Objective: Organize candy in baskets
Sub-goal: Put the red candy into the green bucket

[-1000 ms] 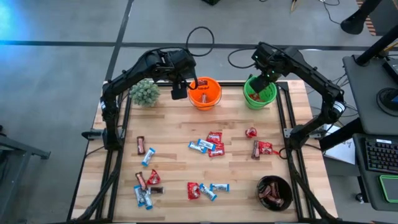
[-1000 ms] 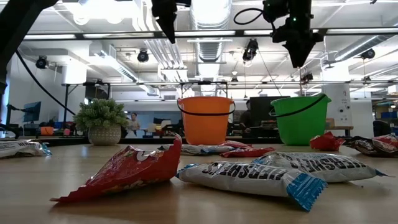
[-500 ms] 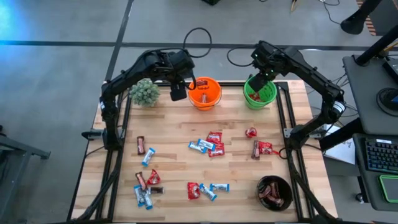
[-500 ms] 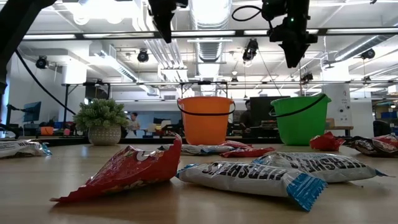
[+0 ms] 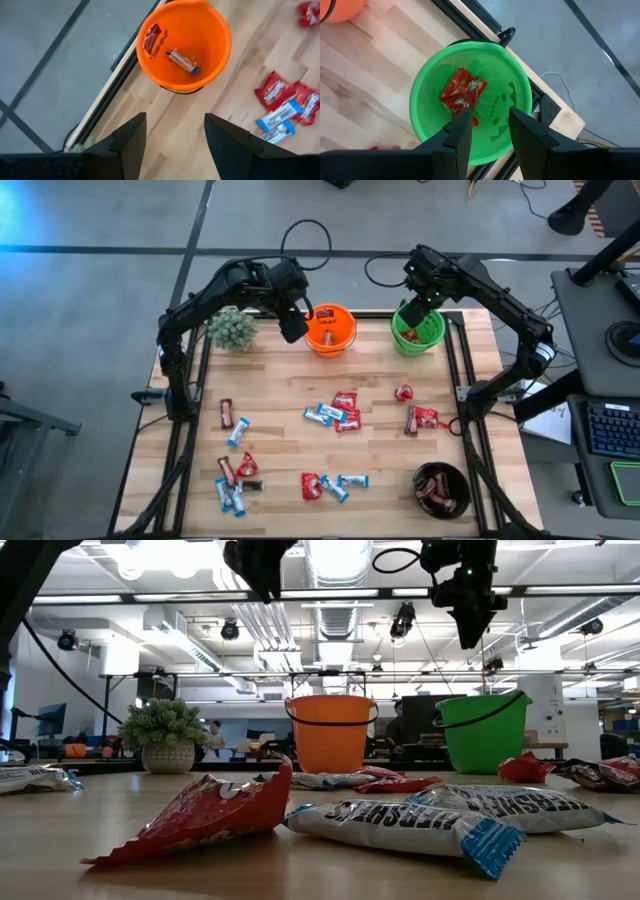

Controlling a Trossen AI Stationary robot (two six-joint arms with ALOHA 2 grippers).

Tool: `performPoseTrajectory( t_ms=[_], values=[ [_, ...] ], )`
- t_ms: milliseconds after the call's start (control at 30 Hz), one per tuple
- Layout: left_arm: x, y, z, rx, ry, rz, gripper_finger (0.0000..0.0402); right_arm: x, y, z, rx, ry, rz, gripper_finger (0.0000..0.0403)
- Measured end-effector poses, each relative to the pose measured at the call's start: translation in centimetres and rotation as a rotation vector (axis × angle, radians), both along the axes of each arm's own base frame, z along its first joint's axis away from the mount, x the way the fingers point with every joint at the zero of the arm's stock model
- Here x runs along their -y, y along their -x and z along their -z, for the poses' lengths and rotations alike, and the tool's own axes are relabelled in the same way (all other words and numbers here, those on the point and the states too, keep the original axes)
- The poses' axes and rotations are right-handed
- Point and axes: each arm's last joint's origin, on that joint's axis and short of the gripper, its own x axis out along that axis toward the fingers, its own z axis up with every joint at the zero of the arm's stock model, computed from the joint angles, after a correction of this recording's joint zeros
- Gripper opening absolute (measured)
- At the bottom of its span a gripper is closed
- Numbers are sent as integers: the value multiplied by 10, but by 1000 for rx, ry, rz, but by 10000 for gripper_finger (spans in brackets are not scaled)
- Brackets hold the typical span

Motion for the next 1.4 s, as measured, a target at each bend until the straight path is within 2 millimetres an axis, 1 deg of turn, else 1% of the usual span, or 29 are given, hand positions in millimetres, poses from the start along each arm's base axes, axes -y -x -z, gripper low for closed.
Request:
performPoseTrajectory(
  t_ms=[133, 367, 533, 700, 867, 1167, 1400],
  values=[
    [9, 7, -8, 46, 24, -1, 182, 0, 0, 0, -4, 1, -10, 116],
    [32, 26, -26, 135, 62, -8, 182, 0, 0, 0, -7, 1, -16, 121],
    [52, 39, -23, 132, 95, -7, 182, 0, 0, 0, -9, 1, -21, 118],
    [73, 49, -8, 70, 131, 13, 182, 0, 0, 0, -9, 1, -20, 122],
    [84, 65, 8, 44, 196, -59, 182, 0, 0, 0, -13, 0, -28, 122],
    [105, 90, 59, -85, 331, -227, 183, 0, 0, 0, -16, -1, -35, 114],
    [122, 102, 93, -159, 359, -359, 183, 0, 0, 0, -20, -1, -45, 113]
  ],
)
